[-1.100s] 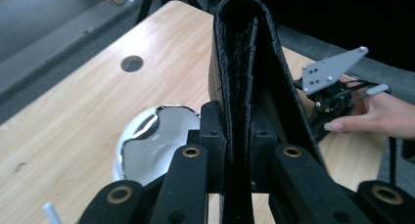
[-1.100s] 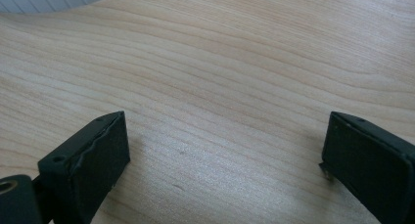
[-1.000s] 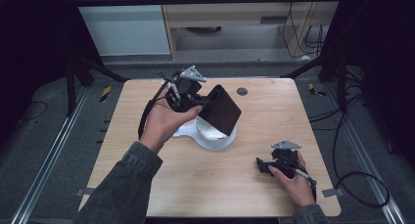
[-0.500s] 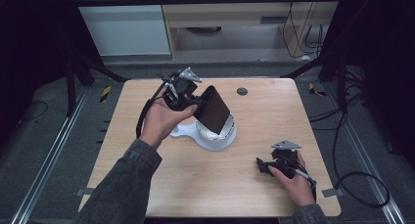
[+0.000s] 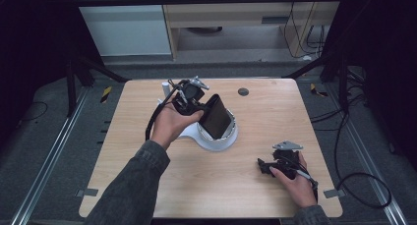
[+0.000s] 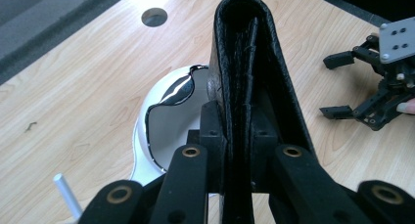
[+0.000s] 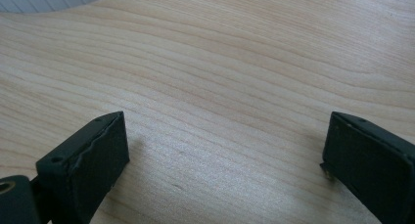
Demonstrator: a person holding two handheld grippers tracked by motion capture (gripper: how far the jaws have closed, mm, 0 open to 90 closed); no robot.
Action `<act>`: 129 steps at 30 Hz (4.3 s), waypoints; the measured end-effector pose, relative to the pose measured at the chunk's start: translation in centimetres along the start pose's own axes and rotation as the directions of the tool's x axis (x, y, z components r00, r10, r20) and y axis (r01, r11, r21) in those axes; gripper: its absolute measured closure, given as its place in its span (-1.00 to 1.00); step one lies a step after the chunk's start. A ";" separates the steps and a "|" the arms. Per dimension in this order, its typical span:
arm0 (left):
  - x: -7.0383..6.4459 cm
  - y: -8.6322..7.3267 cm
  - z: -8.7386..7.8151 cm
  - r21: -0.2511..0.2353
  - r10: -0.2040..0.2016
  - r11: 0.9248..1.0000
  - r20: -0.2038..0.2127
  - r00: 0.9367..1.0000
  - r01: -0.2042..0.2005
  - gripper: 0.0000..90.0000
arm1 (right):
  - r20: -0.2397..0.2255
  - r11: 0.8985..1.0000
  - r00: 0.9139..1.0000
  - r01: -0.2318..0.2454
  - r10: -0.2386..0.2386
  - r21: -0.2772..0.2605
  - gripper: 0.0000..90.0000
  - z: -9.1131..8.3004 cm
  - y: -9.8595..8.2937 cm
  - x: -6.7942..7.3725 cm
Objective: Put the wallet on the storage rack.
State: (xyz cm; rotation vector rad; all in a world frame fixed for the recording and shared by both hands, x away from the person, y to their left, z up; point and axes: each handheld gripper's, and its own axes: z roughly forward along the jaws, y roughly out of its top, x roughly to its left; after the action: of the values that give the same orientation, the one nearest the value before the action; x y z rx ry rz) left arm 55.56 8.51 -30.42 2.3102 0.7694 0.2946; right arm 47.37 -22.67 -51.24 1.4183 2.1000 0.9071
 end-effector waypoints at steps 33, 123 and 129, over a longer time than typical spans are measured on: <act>1.0 0.2 -1.0 -0.120 -0.018 0.993 -0.191 0.981 -0.006 0.43 | 0.001 1.000 1.000 0.005 -0.005 0.000 -0.93 0.0 0.0 0.0; 4.6 -28.0 0.9 -0.053 -0.174 0.985 -0.278 0.945 0.166 -0.90 | 0.011 1.000 1.000 -0.010 0.010 0.004 -0.95 -0.2 -0.2 0.3; 5.6 -28.6 1.3 -0.063 -0.233 0.972 -0.263 0.936 0.225 -0.94 | 0.007 1.000 1.000 -0.008 0.008 0.008 -0.97 -0.1 -0.1 0.2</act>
State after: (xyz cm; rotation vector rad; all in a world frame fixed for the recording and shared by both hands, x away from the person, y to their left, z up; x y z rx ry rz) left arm 47.77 28.25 -50.47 2.1482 1.1502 0.5169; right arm 47.15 -22.51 -51.24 1.4329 2.0964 0.8975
